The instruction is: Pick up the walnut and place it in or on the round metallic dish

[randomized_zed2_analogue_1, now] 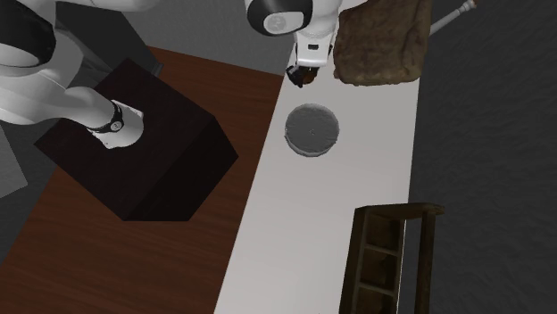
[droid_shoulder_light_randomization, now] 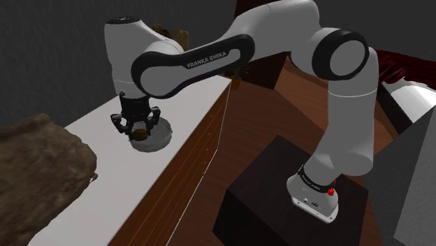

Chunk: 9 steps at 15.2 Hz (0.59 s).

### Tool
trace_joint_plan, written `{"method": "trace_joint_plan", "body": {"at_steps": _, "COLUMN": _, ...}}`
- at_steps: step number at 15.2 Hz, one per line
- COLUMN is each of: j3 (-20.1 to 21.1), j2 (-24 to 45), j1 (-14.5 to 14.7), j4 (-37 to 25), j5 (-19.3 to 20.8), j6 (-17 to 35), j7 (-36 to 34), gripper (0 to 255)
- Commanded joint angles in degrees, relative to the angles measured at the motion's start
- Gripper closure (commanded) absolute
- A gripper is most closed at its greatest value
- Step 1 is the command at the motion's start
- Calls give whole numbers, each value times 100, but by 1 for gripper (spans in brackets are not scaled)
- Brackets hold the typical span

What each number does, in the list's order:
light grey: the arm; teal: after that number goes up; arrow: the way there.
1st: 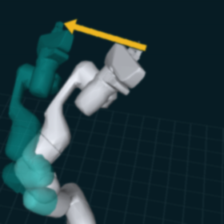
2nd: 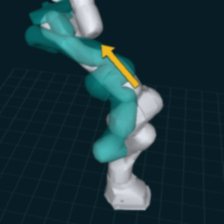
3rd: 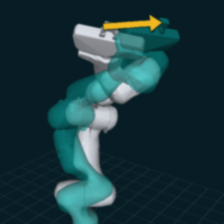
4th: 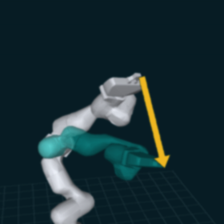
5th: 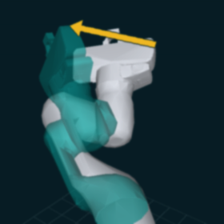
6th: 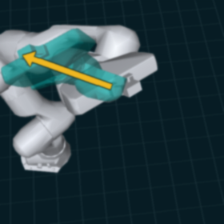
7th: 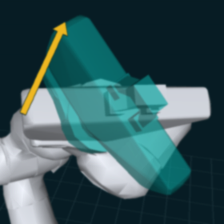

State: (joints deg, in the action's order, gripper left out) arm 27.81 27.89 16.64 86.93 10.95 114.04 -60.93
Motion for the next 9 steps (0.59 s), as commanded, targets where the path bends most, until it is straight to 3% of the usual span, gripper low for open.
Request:
{"method": "trace_joint_plan", "body": {"at_steps": 1, "j3": -61, "j2": 89, "j1": -146, "j4": -154, "j5": -5, "j6": -70, "j7": 236, "gripper": 255}}
{"method": "trace_joint_plan", "body": {"at_steps": 9, "j3": -289, "j2": 644, "j1": -531, "j4": -1031, "j5": 53, "j6": -408, "j7": 983, "gripper": 255}}
